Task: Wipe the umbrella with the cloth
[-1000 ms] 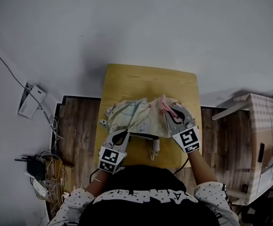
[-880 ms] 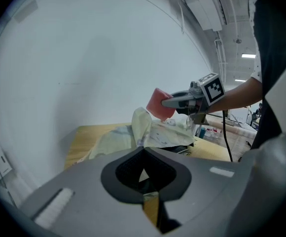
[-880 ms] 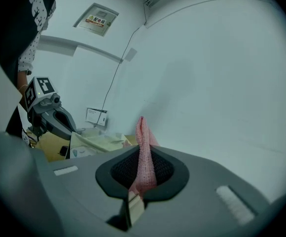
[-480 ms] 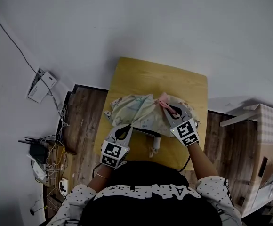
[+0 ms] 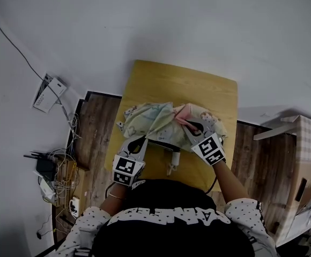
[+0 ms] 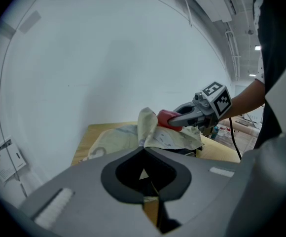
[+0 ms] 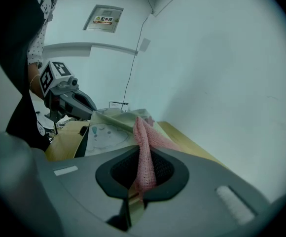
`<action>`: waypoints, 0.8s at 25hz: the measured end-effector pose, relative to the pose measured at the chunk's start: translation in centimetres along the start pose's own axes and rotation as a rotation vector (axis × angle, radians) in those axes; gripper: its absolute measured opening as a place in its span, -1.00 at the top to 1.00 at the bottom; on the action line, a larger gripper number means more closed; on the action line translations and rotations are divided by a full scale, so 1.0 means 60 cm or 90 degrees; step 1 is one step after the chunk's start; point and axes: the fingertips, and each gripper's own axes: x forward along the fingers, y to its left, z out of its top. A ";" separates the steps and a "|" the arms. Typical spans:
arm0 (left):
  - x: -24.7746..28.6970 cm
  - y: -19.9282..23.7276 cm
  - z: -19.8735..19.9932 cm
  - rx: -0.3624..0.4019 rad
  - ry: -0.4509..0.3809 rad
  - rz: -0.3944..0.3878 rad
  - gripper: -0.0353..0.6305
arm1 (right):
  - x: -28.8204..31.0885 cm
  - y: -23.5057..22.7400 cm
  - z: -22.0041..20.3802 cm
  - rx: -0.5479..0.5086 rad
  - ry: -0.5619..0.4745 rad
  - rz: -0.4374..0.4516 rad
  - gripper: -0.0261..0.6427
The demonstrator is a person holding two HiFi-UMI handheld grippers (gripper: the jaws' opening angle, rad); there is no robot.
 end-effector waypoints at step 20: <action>0.010 0.007 -0.006 -0.001 0.016 0.001 0.90 | -0.030 0.064 -0.032 0.017 0.009 0.052 0.82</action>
